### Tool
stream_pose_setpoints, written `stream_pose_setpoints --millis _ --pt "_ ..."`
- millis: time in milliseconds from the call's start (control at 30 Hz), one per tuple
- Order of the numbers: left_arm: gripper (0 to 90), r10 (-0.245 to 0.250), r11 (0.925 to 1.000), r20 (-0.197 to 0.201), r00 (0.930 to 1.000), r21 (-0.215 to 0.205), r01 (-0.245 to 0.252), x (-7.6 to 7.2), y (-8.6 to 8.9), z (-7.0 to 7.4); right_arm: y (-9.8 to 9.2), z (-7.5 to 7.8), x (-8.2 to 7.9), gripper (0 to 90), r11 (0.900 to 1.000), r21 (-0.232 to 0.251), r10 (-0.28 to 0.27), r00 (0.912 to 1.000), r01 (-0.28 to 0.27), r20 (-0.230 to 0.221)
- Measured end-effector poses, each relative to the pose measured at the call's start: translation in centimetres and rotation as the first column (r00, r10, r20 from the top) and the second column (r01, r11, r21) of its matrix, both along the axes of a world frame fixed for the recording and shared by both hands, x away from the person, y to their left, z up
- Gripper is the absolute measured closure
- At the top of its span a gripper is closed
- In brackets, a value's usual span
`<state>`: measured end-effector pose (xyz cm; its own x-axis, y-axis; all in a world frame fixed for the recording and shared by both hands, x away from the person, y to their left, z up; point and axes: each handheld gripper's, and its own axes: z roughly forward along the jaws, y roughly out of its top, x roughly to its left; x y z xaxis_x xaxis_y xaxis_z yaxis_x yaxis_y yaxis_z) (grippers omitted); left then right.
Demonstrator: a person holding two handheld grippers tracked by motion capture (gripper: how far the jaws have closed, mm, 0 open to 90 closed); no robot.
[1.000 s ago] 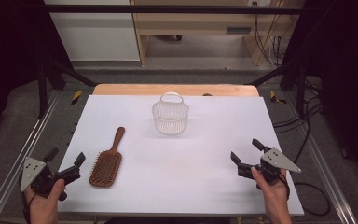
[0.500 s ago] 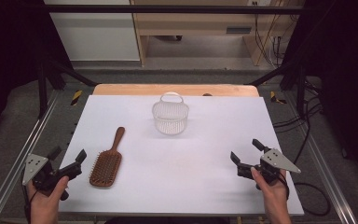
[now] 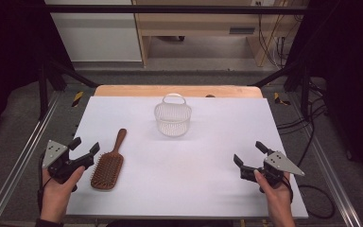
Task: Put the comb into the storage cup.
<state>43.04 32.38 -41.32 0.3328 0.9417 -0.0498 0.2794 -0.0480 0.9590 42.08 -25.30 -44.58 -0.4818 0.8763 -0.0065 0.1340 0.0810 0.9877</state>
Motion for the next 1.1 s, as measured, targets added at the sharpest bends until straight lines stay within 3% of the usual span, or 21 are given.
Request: stream_pose_setpoints --millis 67,167,433,467,800,967,1100 --pt "30.3 -0.004 1.0 -0.014 0.9999 0.007 0.004 0.2 -0.1 0.0 0.0 0.0 0.0 6.0 1.0 0.0 0.001 1.0 -0.001 -0.002" --pt "41.4 -0.025 0.999 -0.032 0.9992 0.035 0.026 1.2 -0.2 0.0 0.1 0.0 0.0 6.3 1.0 -0.002 0.005 1.0 -0.005 -0.002" --pt "56.8 -0.075 0.9957 -0.066 0.995 0.048 0.079 2.9 -0.5 0.1 0.1 -0.1 0.1 6.4 1.0 0.0 0.005 1.0 -0.005 -0.003" --pt "62.0 -0.082 0.9953 -0.067 0.9944 0.047 0.085 3.1 -0.5 0.2 0.1 -0.1 0.1 6.4 1.0 0.0 0.007 1.0 -0.007 -0.005" --pt "77.0 -0.135 0.9867 -0.101 0.9857 0.078 0.143 4.6 -1.9 1.0 0.2 -0.1 0.1 6.5 1.0 0.0 0.01 0.9999 -0.01 -0.004" --pt "82.6 -0.129 0.9859 -0.09 0.9875 0.095 0.138 5.0 -2.0 1.3 0.2 -0.1 0.1 6.5 1.0 -0.003 0.012 0.9999 -0.012 -0.005" --pt "87.4 -0.14 0.9842 -0.099 0.9851 0.095 0.15 5.5 -2.0 1.3 0.2 -0.1 0.1 6.5 1.0 -0.007 0.013 0.9999 -0.013 -0.004"
